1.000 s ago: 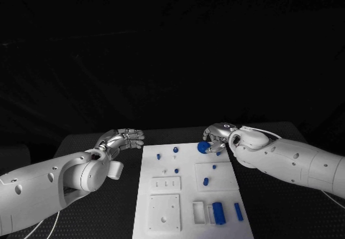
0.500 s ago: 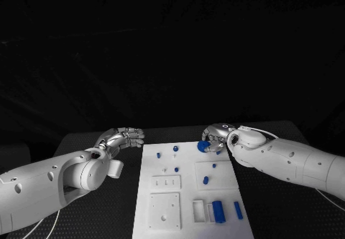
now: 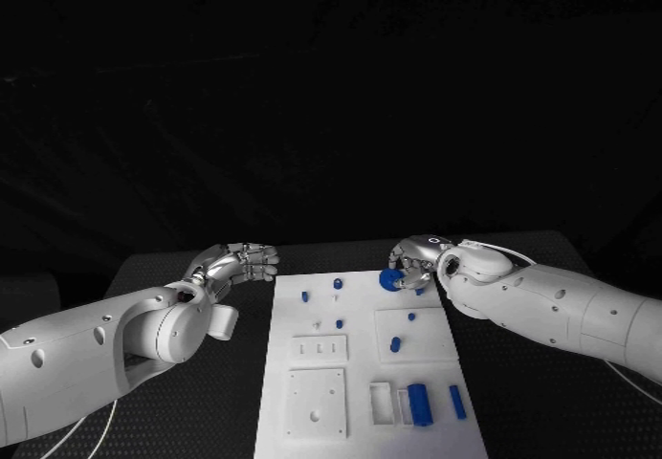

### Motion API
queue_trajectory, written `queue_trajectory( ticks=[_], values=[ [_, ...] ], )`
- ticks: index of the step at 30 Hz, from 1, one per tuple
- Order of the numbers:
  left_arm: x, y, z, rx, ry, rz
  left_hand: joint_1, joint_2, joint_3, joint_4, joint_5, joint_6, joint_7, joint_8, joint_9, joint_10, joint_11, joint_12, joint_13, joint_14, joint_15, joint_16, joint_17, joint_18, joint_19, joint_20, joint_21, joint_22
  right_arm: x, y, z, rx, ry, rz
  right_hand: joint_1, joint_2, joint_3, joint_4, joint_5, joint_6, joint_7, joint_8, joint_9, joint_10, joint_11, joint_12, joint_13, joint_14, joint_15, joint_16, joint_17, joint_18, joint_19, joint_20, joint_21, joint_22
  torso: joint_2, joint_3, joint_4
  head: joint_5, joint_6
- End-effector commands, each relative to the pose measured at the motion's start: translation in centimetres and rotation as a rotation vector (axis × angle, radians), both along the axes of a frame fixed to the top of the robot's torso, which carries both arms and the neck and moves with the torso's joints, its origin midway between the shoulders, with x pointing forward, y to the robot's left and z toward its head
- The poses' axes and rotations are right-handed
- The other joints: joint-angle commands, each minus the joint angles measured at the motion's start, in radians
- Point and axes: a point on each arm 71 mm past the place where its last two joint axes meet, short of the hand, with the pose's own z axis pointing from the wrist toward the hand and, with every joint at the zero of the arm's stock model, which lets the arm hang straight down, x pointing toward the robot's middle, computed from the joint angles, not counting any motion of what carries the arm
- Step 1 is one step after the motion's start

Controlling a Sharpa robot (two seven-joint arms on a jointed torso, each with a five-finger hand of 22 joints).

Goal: Assemble the parts on the task board

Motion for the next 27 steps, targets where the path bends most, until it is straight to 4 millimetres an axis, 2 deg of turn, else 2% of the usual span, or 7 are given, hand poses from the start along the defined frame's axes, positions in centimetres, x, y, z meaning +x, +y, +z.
queue_trajectory(
  ticks=[1, 7, 11, 19, 23, 27],
  values=[
    [-0.1, -0.2, 0.1, -0.004, -0.007, -0.020, -0.009, -0.003, 0.000, -0.005, 0.006, -0.008, 0.002, -0.006, -0.001, -0.005, 0.002, -0.006, -0.001, -0.006, 0.000, -0.007, 0.002, 0.010, -0.008, 0.001, 0.005, 0.019, -0.3, 0.0, -1.1, -0.027, 0.052, 0.010, 0.003, 0.015, 0.009, 0.002, -0.006, 0.033, 0.023, 0.007, -0.001, -0.001, -0.003, 0.005, -0.001, -0.001, -0.002, -0.002, 0.002, 0.042, 0.000, -0.005, 0.003, 0.020, 0.000, 0.0007, 0.0004, 0.001, -0.003],
    [-0.1, -0.2, 0.1, -0.003, -0.008, -0.021, -0.009, -0.003, 0.000, -0.005, 0.006, -0.009, 0.002, -0.007, -0.001, -0.006, 0.002, -0.006, -0.001, -0.006, 0.000, -0.007, 0.002, 0.010, -0.008, 0.002, 0.006, 0.019, -0.4, 0.3, -1.6, -0.043, 0.062, 0.018, 0.003, 0.016, 0.015, 0.004, -0.006, 0.039, 0.021, 0.010, 0.000, 0.000, -0.004, 0.006, -0.002, 0.000, -0.003, -0.002, 0.004, 0.042, -0.001, -0.004, 0.005, 0.020, 0.001, -0.0007, 0.0014, 0.000, -0.006],
    [-0.1, -0.2, 0.1, -0.004, -0.007, -0.022, -0.009, -0.003, 0.000, -0.005, 0.006, -0.009, 0.002, -0.007, -0.001, -0.006, 0.002, -0.006, -0.001, -0.006, 0.000, -0.007, 0.002, 0.010, -0.009, 0.002, 0.006, 0.019, -0.5, 0.4, -1.8, -0.059, 0.066, 0.023, -0.004, 0.003, 0.007, 0.000, -0.003, 0.037, 0.021, 0.008, -0.002, 0.000, -0.005, 0.006, -0.002, 0.000, -0.004, -0.003, 0.006, 0.042, -0.002, -0.003, 0.008, 0.021, 0.000, -0.0007, 0.0006, 0.001, -0.008],
    [-0.1, -0.2, 0.1, -0.003, -0.007, -0.022, -0.009, -0.003, 0.001, -0.005, 0.006, -0.009, 0.003, -0.007, -0.002, -0.006, 0.002, -0.007, -0.001, -0.006, 0.001, -0.008, 0.003, 0.010, -0.009, 0.002, 0.006, 0.019, -0.7, 0.3, -2.4, -0.090, 0.087, 0.024, -0.005, 0.002, 0.005, -0.002, -0.003, 0.037, 0.020, 0.008, -0.002, 0.000, -0.005, 0.006, -0.002, 0.000, -0.004, -0.003, 0.006, 0.042, -0.003, -0.003, 0.009, 0.021, -0.001, -0.0021, 0.0003, 0.001, -0.011],
    [-0.1, -0.3, 0.2, -0.003, -0.007, -0.022, -0.009, -0.003, 0.001, -0.006, 0.006, -0.009, 0.003, -0.007, -0.002, -0.006, 0.002, -0.007, -0.001, -0.006, 0.001, -0.008, 0.003, 0.010, -0.009, 0.002, 0.006, 0.019, -0.7, 0.1, -2.4, -0.105, 0.087, 0.024, 0.007, 0.019, 0.021, -0.005, 0.009, 0.050, 0.017, 0.013, -0.001, 0.001, -0.007, 0.006, -0.004, 0.001, -0.006, -0.005, 0.008, 0.042, -0.006, -0.003, 0.010, 0.020, -0.001, -0.0022, 0.0009, 0.000, -0.012],
    [-0.2, -0.2, 0.2, -0.003, -0.007, -0.021, -0.008, -0.003, 0.001, -0.006, 0.006, -0.010, 0.003, -0.007, -0.002, -0.006, 0.002, -0.007, -0.001, -0.006, 0.001, -0.008, 0.003, 0.010, -0.009, 0.002, 0.006, 0.019, -0.7, 0.0, -2.5, -0.122, 0.081, 0.028, 0.021, 0.056, 0.055, -0.014, 0.012, 0.088, 0.006, 0.032, 0.006, 0.004, -0.018, 0.005, -0.007, 0.002, -0.014, -0.008, 0.011, 0.042, -0.010, 0.000, 0.013, 0.020, -0.001, -0.0019, 0.0002, 0.000, -0.015]
  ],
)
